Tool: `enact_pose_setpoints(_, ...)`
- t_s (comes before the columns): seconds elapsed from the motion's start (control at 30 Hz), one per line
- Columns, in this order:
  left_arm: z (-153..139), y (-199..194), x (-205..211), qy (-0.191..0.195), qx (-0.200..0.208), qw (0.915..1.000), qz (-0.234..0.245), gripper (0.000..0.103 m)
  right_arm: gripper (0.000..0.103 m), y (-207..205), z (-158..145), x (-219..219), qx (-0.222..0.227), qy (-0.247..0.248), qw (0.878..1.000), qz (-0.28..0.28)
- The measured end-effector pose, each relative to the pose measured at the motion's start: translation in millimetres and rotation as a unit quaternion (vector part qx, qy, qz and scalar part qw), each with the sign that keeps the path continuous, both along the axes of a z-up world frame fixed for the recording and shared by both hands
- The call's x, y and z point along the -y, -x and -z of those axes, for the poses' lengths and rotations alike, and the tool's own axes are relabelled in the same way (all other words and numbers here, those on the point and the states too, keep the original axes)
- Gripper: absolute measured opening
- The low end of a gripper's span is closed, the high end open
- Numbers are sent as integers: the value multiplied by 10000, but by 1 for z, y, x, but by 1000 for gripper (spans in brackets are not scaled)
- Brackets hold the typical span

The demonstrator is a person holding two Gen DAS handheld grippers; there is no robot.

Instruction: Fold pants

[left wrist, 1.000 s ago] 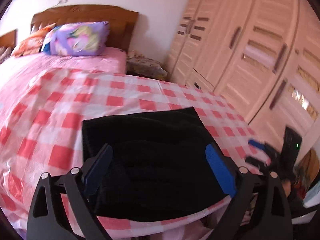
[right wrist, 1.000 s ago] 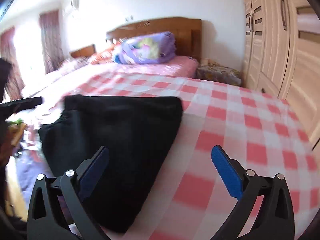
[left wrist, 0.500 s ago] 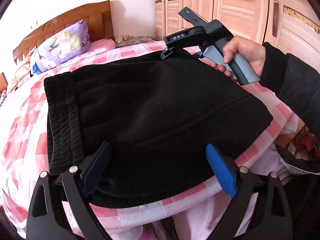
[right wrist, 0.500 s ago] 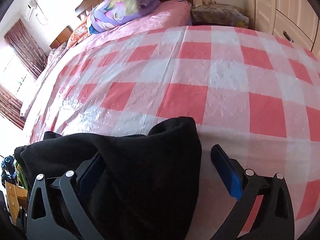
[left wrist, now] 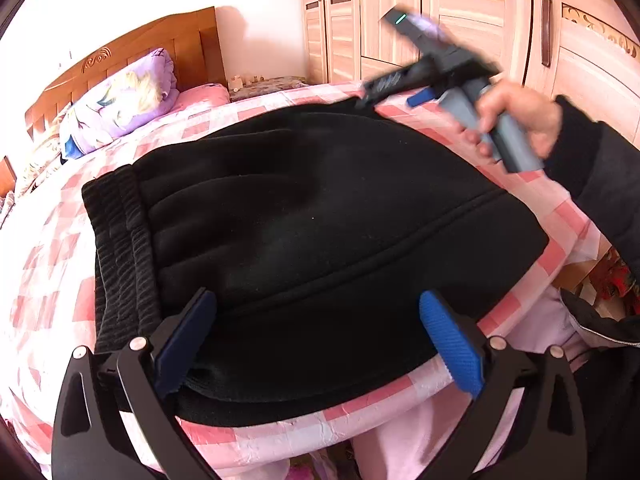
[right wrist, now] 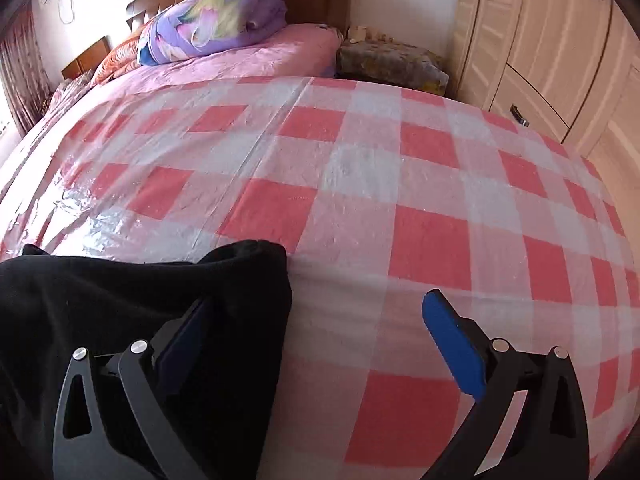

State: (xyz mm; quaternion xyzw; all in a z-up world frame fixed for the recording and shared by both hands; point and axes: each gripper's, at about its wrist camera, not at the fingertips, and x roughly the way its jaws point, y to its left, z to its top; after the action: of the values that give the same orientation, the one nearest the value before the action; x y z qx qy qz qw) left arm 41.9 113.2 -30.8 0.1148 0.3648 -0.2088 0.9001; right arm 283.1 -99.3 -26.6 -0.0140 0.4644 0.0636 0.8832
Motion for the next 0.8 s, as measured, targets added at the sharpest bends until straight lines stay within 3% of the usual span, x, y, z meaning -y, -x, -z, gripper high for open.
enact_pose_setpoints(0.13,0,-1,-4,104,-28,9999,28,101,98,-7,-9,1,62,-110,9998,128)
enact_pose_setpoints(0.3,-6,4,-4,72,-15,9999,95,101,99,28,-43,36,447,-1778,9813,589)
enact_pose_setpoints(0.37,-22,7,-11,509,-80,9985,166,101,99,43,-58,22,574,-2134,9753,36)
enact_pose_setpoints(0.43,-49,4,-26,1302,29,9912,226,101,99,54,-67,-11,460,-2227,9693,-932)
enact_pose_setpoints(0.5,-68,-15,-41,1723,78,9849,-118,101,99,63,-68,-38,308,-2379,9585,-1537)
enact_pose_setpoints(0.6,-69,-70,-51,1428,-229,9857,-870,101,99,71,-57,-67,-90,-2075,9575,-2003)
enact_pose_setpoints(0.67,-53,-102,-53,837,-533,9846,-1442,101,99,80,-45,-77,-213,-1544,9635,-2178)
enact_pose_setpoints(0.73,-28,-120,-47,169,-826,9830,-1631,101,99,89,-24,-82,-257,-838,9715,-2203)
enact_pose_setpoints(0.77,-16,-123,-48,30,-891,9823,-1648,101,99,92,-13,-83,-232,-538,9736,-2207)
enact_pose_setpoints(0.8,-5,-124,-47,-66,-913,9814,-1685,101,99,95,-11,-80,-114,-574,9720,-2274)
